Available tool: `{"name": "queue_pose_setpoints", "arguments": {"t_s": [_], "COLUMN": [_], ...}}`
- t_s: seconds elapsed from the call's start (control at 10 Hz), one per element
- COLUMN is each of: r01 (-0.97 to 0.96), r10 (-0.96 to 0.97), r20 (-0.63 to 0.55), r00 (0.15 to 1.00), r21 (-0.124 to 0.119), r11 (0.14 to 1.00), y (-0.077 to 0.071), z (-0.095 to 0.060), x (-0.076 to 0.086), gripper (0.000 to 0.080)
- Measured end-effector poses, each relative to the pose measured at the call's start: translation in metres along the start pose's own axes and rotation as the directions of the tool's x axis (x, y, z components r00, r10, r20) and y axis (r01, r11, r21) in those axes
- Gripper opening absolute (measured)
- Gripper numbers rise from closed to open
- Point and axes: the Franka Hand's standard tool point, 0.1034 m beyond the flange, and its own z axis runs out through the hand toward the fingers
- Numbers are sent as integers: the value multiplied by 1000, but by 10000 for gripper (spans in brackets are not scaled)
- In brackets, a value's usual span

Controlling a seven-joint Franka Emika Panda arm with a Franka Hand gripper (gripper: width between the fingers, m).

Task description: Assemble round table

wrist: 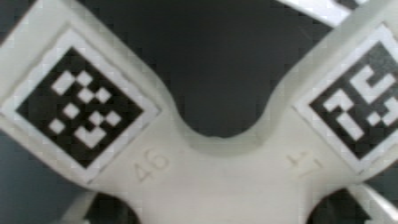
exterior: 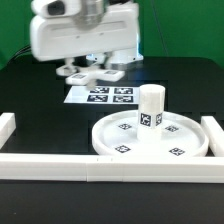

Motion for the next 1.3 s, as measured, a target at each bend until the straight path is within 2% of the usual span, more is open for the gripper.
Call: {"name": "queue_pose_setpoints", "arguments": {"t_s": [0.1,0.2,0.3,0.4,0.8,0.9,1.1,1.3], "r01": [-28,-50,-92,-91,-91,-77,-63,-61], "r10": [28,50,92,91,91,77,63,61], "r20": [-7,-7,-2,-9,0,3,-8,-8], "r00": [1000,999,996,996,996,997,998,998], "r21": [-2,-22,-22,-24,-21,-17,-18,-18], "r11": [1000,998,996,996,996,997,998,998], "y": [-11,-20,-29,-28,-29,-36,-41,-43], "z": [-11,-21,-30,-32,-31,-39,-39,-37], "x": [25,48,72,82,81,91,107,107], "gripper": [446,446,447,447,448,448,448,448]}}
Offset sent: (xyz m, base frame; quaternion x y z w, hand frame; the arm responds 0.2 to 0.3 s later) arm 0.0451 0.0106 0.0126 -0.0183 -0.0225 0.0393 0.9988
